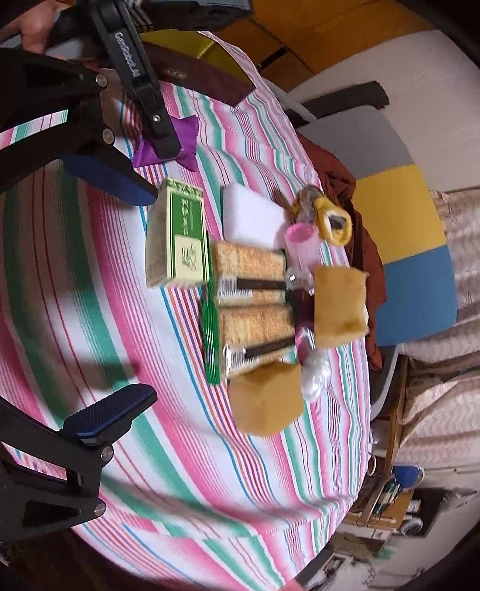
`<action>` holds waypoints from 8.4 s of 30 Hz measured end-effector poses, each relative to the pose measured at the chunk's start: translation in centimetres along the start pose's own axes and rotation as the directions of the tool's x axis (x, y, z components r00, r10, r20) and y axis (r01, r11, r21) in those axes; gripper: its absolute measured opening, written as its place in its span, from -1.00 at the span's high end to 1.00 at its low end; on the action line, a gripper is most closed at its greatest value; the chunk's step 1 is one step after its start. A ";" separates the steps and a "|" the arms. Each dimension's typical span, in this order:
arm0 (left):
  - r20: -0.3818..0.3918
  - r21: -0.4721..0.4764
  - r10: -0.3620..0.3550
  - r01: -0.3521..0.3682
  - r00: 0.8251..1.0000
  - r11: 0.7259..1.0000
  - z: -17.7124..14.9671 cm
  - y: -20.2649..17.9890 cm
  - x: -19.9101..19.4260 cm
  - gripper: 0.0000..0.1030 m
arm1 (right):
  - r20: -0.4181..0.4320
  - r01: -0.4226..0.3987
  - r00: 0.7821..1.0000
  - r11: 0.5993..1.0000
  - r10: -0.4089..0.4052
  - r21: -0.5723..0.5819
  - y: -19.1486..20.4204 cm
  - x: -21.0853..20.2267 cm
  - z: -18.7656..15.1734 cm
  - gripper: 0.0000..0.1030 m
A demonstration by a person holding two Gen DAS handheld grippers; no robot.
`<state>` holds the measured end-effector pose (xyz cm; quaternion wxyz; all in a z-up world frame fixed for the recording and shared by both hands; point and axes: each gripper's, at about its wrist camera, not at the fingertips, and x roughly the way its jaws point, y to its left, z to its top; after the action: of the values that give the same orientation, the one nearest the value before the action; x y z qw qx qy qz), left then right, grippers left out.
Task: Organize objects
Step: 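Grasp the purple snack packet with the left tool while the right tool grasps the green-white box, then carry the packet and box over the gold tray and open both tools, then return to the pile and grasp a cracker packet with the right tool, then grasp the white block with the left tool while the right tool lifts the crackers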
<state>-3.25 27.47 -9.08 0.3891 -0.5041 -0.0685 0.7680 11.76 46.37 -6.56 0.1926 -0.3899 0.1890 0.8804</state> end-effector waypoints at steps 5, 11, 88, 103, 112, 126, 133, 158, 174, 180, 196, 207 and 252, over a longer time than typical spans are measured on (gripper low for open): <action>0.032 0.001 -0.002 0.002 0.999 1.000 -0.7 0.8 -0.7 0.29 | 0.019 -0.028 0.999 1.000 0.028 -0.010 1.2 0.9 0.6 -0.93; 0.064 -0.003 -0.014 0.014 0.998 1.000 -2.0 1.6 -1.4 0.29 | 0.006 -0.029 1.000 0.999 0.029 -0.041 2.8 2.9 1.1 -0.93; 0.341 -0.431 0.411 -0.248 0.846 0.868 -5.4 21.2 -22.5 0.32 | -0.135 -0.438 0.898 0.817 0.419 -0.376 32.9 -0.6 -5.2 0.42; 0.335 -0.466 0.425 -0.244 0.841 0.851 -5.1 22.0 -23.6 -0.05 | -0.178 -0.451 0.893 0.822 0.414 -0.347 33.8 1.1 -5.8 -0.09; 0.368 -0.500 0.446 -0.231 0.816 0.835 -5.0 20.8 -24.8 -0.28 | -0.134 -0.473 0.880 0.824 0.455 -0.311 32.1 -0.5 -5.5 -0.35; 0.377 -0.376 0.413 -0.270 0.829 0.886 -4.0 15.9 -23.4 -0.32 | -0.042 -0.433 0.898 0.863 0.438 -0.260 28.6 -2.6 -4.1 -0.42; 0.371 -0.311 0.369 -0.260 0.852 0.914 -3.7 13.9 -22.5 -0.32 | 0.007 -0.386 0.918 0.897 0.397 -0.214 25.8 -2.9 -2.7 -0.45; 0.305 0.031 0.173 -0.191 0.937 0.981 -5.6 3.1 -17.7 -0.32 | 0.078 -0.162 0.982 0.978 0.173 -0.130 12.3 -2.5 0.1 -0.54; 0.155 0.204 0.056 -0.087 0.986 0.975 -6.5 -3.7 -11.5 -0.32 | 0.056 0.043 0.997 0.999 -0.044 0.018 3.0 -0.6 0.4 -0.60; 0.107 0.188 0.068 -0.087 0.992 0.978 -6.3 -4.4 -9.2 -0.32 | 0.038 0.037 0.998 0.994 -0.042 0.107 -0.9 -0.1 -0.4 -0.58; 0.087 0.162 0.130 -0.143 0.988 0.976 -4.9 -3.8 -7.3 -0.32 | 0.048 -0.047 0.998 0.999 0.046 0.024 1.3 5.4 4.8 -0.12; 0.088 0.142 0.147 -0.158 0.985 0.977 -3.7 -3.8 -6.2 -0.32 | 0.024 -0.023 0.999 0.998 0.022 0.051 0.9 8.0 6.1 -0.11; 0.170 0.331 0.205 -0.252 0.964 0.909 3.8 -7.0 5.5 -0.08 | 0.175 0.034 0.984 0.998 -0.042 0.045 -2.8 5.0 2.1 0.13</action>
<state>-3.72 37.11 -7.73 0.3745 -0.3797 0.1032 0.8396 8.70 50.69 -9.57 0.2334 -0.3104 0.1821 0.9034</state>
